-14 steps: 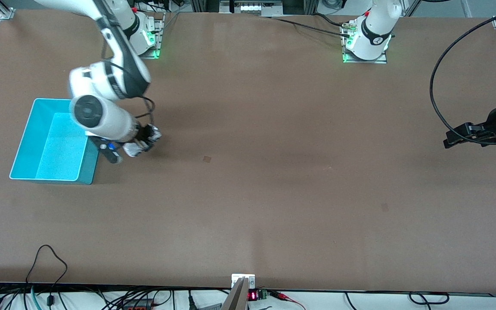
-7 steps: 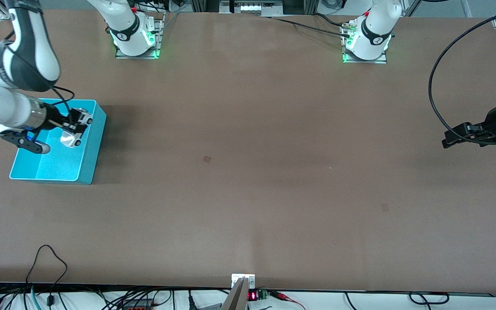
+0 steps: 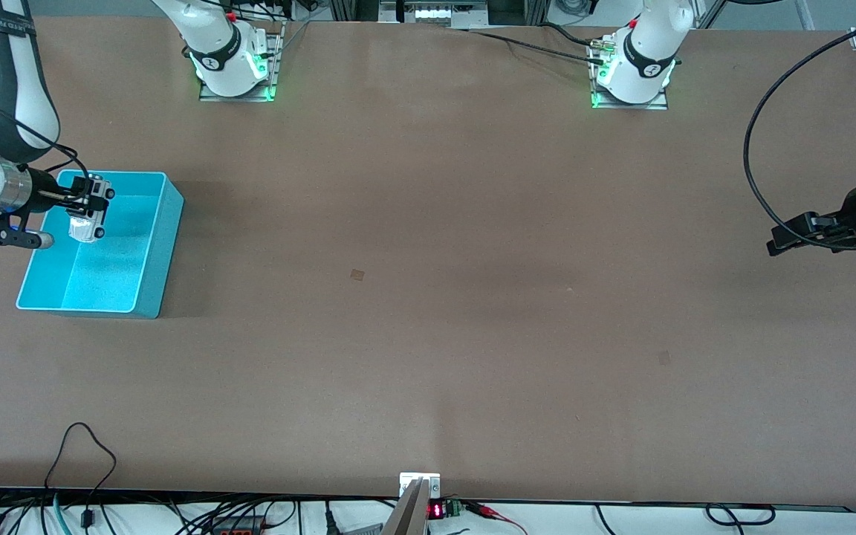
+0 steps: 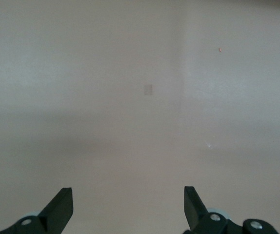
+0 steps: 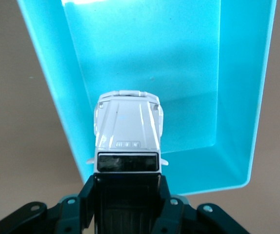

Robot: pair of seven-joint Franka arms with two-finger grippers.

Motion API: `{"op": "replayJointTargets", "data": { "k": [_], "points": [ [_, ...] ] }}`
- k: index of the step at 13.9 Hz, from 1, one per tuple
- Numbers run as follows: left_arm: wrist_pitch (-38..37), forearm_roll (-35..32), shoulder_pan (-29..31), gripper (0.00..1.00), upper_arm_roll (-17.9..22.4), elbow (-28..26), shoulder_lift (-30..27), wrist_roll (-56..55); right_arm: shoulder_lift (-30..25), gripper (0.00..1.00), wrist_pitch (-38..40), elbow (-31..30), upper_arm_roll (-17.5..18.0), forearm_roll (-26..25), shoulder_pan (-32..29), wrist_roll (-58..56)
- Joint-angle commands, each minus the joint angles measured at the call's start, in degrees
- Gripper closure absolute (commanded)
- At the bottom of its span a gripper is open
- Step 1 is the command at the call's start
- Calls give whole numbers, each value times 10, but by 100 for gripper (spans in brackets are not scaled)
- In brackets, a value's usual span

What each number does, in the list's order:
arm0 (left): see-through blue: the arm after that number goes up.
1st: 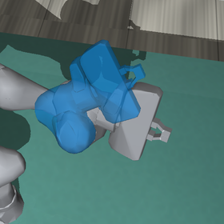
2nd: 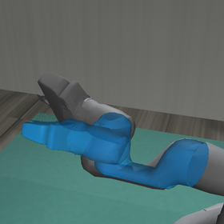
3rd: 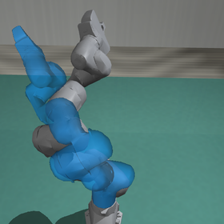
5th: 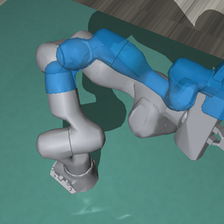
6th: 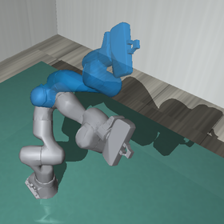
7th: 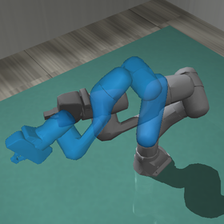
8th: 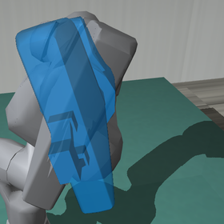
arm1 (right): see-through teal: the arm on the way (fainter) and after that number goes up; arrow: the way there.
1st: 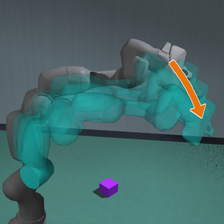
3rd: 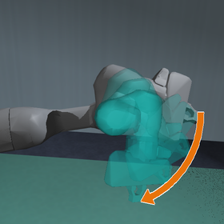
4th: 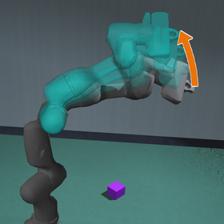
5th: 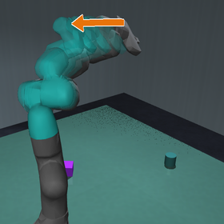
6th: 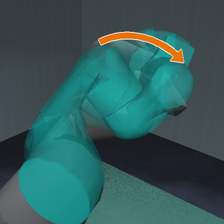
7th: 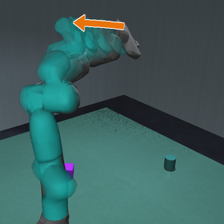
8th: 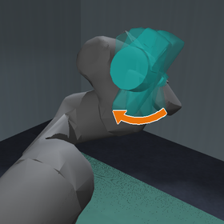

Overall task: Wind and store white jeep toy
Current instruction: 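Lower the held jeep into the turquoise bin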

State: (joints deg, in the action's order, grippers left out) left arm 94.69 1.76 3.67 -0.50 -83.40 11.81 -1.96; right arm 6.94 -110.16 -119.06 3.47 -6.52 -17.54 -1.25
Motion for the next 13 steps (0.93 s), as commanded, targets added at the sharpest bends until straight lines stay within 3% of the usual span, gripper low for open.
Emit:
{"op": "replayJointTargets", "data": {
  "k": [1,8,13],
  "points": [
    [1,15,13,0,-2,-12,-5,-2,-9,100,-57,-39,12,-15,-21,-31],
    [5,15,12,0,-5,-10,-6,-2,93,100,-175,-45,12,-20,-38,-42],
    [8,15,11,0,-5,-10,-4,-2,119,100,-212,-46,13,-60,-43,-42]
  ]
}}
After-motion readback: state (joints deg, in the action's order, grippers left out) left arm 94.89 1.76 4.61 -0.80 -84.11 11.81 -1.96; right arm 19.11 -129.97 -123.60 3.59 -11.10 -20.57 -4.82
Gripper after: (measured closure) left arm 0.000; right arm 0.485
